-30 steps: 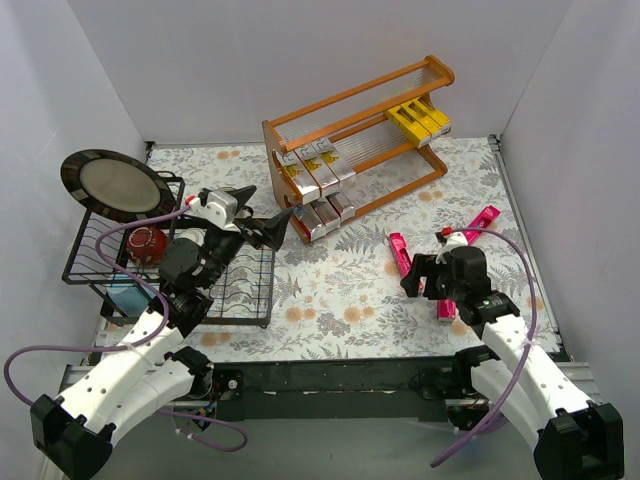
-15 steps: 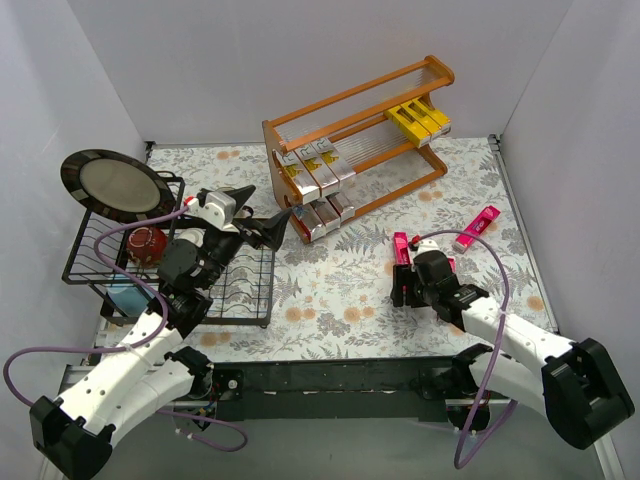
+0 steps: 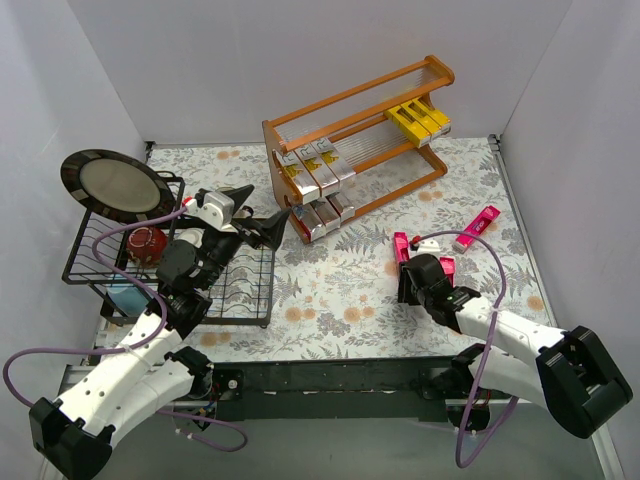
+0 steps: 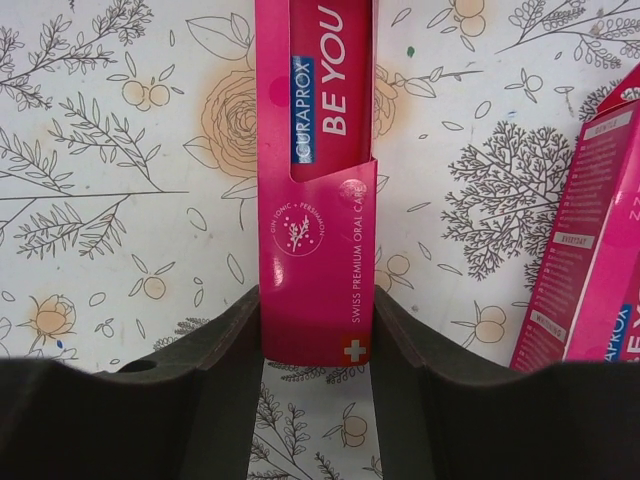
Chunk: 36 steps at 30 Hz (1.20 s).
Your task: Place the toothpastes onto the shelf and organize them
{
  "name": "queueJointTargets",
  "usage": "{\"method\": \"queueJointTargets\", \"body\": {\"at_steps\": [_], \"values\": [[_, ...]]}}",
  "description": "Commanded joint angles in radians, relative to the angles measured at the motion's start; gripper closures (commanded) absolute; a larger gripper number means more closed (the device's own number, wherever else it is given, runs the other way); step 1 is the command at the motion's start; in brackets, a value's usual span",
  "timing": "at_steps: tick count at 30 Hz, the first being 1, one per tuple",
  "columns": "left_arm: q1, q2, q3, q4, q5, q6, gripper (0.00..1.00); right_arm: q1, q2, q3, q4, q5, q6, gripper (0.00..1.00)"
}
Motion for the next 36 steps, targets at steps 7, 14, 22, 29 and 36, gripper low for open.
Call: {"method": "queueJointTargets", "body": {"at_steps": [7,14,22,29,36], "values": [[-0.002,-0.013,0.008,0.003,-0.013,0.007,0.02,0.019,-0.071,0.102,-0.103,-0.043,-0.059,0.56],[-0.002,-0.018,0.008,0.004,-0.019,0.009,0.02,0.019,-0.113,0.396,-0.324,-0.061,-0.132,0.57],[-0.002,-0.021,0.008,0.004,-0.019,0.009,0.02,0.016,0.02,0.826,-0.545,-0.075,-0.267,0.57],[-0.002,-0.013,0.006,0.003,-0.02,0.012,0.02,-0.013,0.297,1.255,-0.567,-0.144,-0.409,0.58],[-0.002,-0.004,0.005,0.003,-0.02,0.021,0.02,-0.066,0.58,1.651,-0.539,-0.25,-0.516,0.58]]}}
